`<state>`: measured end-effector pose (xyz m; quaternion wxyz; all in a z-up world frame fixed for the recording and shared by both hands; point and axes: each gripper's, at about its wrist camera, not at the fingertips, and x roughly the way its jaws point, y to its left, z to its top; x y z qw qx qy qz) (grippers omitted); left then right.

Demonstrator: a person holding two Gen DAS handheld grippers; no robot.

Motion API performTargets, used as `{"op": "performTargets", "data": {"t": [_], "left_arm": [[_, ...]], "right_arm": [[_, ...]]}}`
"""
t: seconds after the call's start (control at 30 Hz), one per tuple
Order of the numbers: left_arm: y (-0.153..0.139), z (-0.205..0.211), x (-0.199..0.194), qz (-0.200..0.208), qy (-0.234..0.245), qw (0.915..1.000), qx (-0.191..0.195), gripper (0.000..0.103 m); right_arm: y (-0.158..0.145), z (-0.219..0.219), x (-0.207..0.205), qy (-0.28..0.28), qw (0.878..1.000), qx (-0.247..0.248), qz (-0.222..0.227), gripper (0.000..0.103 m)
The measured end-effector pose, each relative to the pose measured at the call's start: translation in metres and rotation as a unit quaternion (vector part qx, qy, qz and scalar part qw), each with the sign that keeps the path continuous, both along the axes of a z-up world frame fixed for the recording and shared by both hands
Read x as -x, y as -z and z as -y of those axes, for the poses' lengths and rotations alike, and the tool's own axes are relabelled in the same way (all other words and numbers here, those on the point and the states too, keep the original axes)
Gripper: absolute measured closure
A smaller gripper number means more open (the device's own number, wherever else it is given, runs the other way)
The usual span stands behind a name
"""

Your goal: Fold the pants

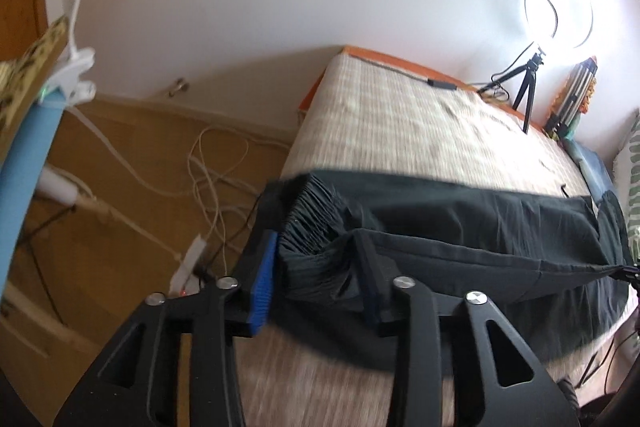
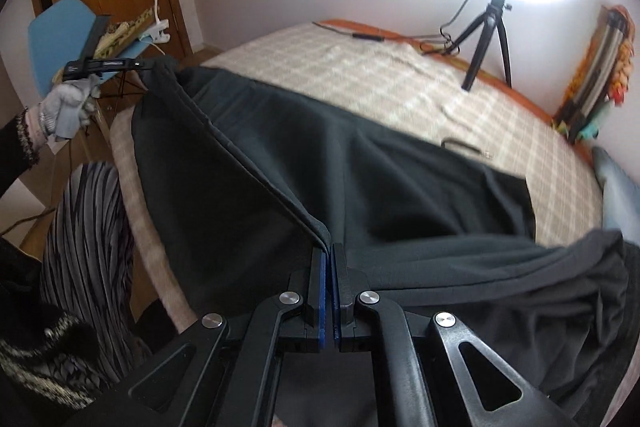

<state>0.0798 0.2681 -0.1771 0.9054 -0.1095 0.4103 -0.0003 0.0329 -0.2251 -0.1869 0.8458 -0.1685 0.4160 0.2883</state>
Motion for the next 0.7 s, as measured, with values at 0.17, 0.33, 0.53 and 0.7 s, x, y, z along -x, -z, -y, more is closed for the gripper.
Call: {"op": "performTargets", "data": {"t": [0.17,0.33,0.53,0.7], "left_arm": [[0.007,-0.014,0.031,-0.012,-0.015,0.998,0.06,0.051],[0.009,-0.031,0.03,-0.015,-0.047,0.9917,0.119,0.05],[0.019,-0.023,0.006,-0.041,-0.041,0.9909,0.121,0.05],[0.025,0.006,-0.002,-0.068,-0.01,0.9974,0.024,0.093]], "right_arm": [[0.019,0.007,0.008,0.011,1.0,0.011,-0.015,0.103],[0.029,0.005,0.007,0.009,0.999,0.02,-0.024,0.103],[0.031,0.003,0.006,0.019,0.999,0.021,-0.024,0.103],[0.029,-0.001,0.008,0.023,0.999,0.026,-0.019,0.103]]}}
